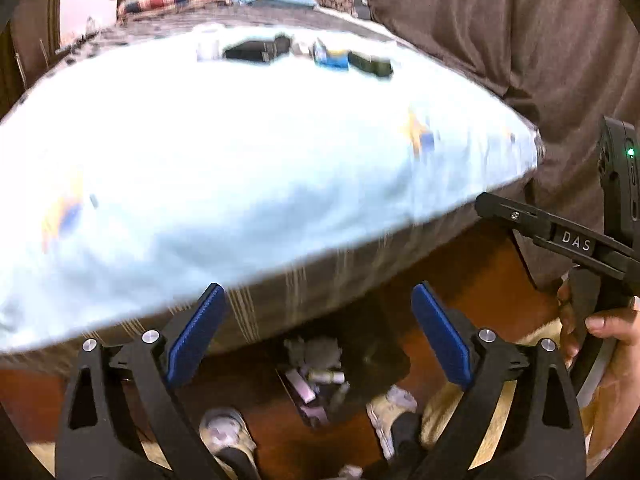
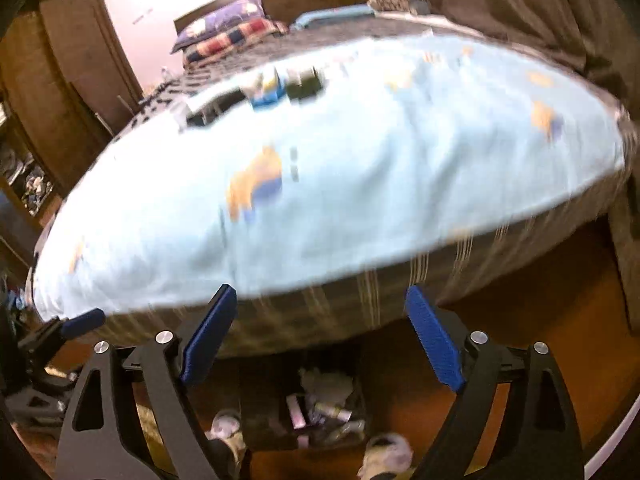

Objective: Collect trash
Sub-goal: 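Grasp the dark green bottle with the right gripper while the left gripper grasps the black MARRY&ARD box, then lower the green bottle and black box into the floor bin and open both grippers, then grasp the clear plastic box with the right gripper while the left gripper grasps the white cup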

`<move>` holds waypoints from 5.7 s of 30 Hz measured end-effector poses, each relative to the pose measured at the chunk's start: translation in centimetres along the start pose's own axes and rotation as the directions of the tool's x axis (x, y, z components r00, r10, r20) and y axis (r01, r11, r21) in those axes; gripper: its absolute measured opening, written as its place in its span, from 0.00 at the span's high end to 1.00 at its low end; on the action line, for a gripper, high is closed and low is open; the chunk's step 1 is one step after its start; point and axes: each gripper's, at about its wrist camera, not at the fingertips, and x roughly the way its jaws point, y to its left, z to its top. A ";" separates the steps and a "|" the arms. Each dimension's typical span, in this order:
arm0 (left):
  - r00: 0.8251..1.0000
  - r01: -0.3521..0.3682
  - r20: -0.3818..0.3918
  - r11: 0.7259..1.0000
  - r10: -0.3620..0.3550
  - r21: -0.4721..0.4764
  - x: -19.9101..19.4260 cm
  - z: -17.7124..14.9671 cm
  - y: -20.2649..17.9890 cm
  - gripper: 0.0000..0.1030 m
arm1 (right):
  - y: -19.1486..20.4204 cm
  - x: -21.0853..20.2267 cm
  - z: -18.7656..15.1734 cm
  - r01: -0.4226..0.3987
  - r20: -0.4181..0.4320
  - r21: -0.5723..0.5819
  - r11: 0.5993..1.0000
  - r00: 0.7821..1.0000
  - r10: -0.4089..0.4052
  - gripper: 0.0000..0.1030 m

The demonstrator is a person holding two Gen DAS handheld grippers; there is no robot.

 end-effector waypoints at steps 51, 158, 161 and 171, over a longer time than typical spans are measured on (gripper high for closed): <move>0.998 -0.057 -0.031 0.998 0.059 0.037 17.5 24.9 8.4 0.09 | 3.4 15.8 17.4 -0.001 -0.007 -0.133 0.991 1.000 0.000 0.52; 1.000 -0.011 -0.018 0.999 0.010 -0.030 0.1 1.3 1.2 0.18 | 0.7 -1.9 2.9 -0.001 -0.005 -0.057 0.998 1.000 0.001 0.30; 0.999 -0.034 0.020 0.999 0.034 -0.040 -0.8 4.2 2.7 0.18 | 0.5 -1.8 5.3 0.001 0.020 -0.056 0.998 1.000 0.000 0.30; 0.989 -0.104 0.095 0.993 0.110 -0.062 0.0 12.1 6.4 0.15 | 0.8 3.6 11.5 0.042 0.066 -0.057 0.997 0.997 -0.039 0.29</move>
